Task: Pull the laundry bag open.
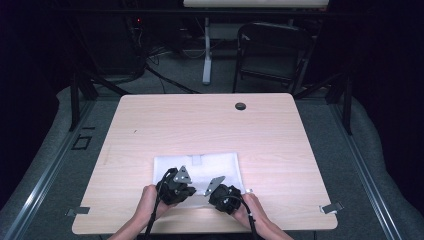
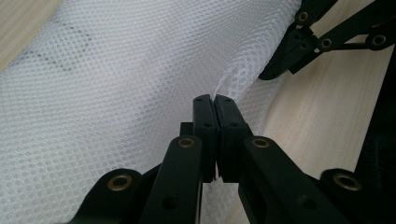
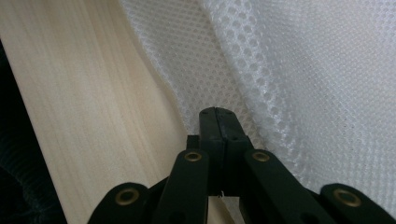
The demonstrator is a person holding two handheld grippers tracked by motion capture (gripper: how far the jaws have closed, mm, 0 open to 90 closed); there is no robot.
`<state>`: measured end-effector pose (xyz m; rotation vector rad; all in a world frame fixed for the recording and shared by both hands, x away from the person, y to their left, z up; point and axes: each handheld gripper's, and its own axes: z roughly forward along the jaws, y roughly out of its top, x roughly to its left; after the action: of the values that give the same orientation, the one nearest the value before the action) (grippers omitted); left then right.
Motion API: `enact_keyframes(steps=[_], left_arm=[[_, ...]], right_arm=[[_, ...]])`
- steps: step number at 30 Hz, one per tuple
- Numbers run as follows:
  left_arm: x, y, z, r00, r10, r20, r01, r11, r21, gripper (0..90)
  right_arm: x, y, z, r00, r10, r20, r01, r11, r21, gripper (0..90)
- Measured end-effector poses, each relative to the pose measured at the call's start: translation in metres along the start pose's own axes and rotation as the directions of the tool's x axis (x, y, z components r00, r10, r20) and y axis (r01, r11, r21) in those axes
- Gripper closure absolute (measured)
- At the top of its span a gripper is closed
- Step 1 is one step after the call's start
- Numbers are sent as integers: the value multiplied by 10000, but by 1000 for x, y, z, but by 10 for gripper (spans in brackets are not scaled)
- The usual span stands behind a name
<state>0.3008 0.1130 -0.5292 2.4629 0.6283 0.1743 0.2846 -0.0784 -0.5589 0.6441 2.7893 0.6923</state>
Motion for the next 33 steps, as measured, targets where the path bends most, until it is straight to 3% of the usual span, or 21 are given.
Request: enact_keyframes(steps=[10, 15, 16, 17, 33], left_arm=[[-1, 1, -3, 9999, -90, -65, 88, 9998, -196, 883], [0, 1, -2, 10000, -56, -69, 56, 10000, -71, 883], [1, 1, -2, 9999, -57, 117, 57, 10000, -18, 883], [0, 1, -2, 9999, -89, -99, 88, 9999, -67, 883], [-3, 5, -11, 9995, -187, -240, 181, 9996, -227, 884]], right_arm=[[-1, 2, 1, 9990, 23, 437, -1, 9988, -487, 900], [0, 2, 5, 9994, -37, 341, 50, 9992, -386, 900], [-1, 2, 5, 9996, -26, 298, 37, 9993, -377, 900], [-1, 2, 5, 9996, -1, 268, 11, 9993, -381, 900], [-1, 2, 3, 9998, 107, -148, -109, 9998, -146, 900]])
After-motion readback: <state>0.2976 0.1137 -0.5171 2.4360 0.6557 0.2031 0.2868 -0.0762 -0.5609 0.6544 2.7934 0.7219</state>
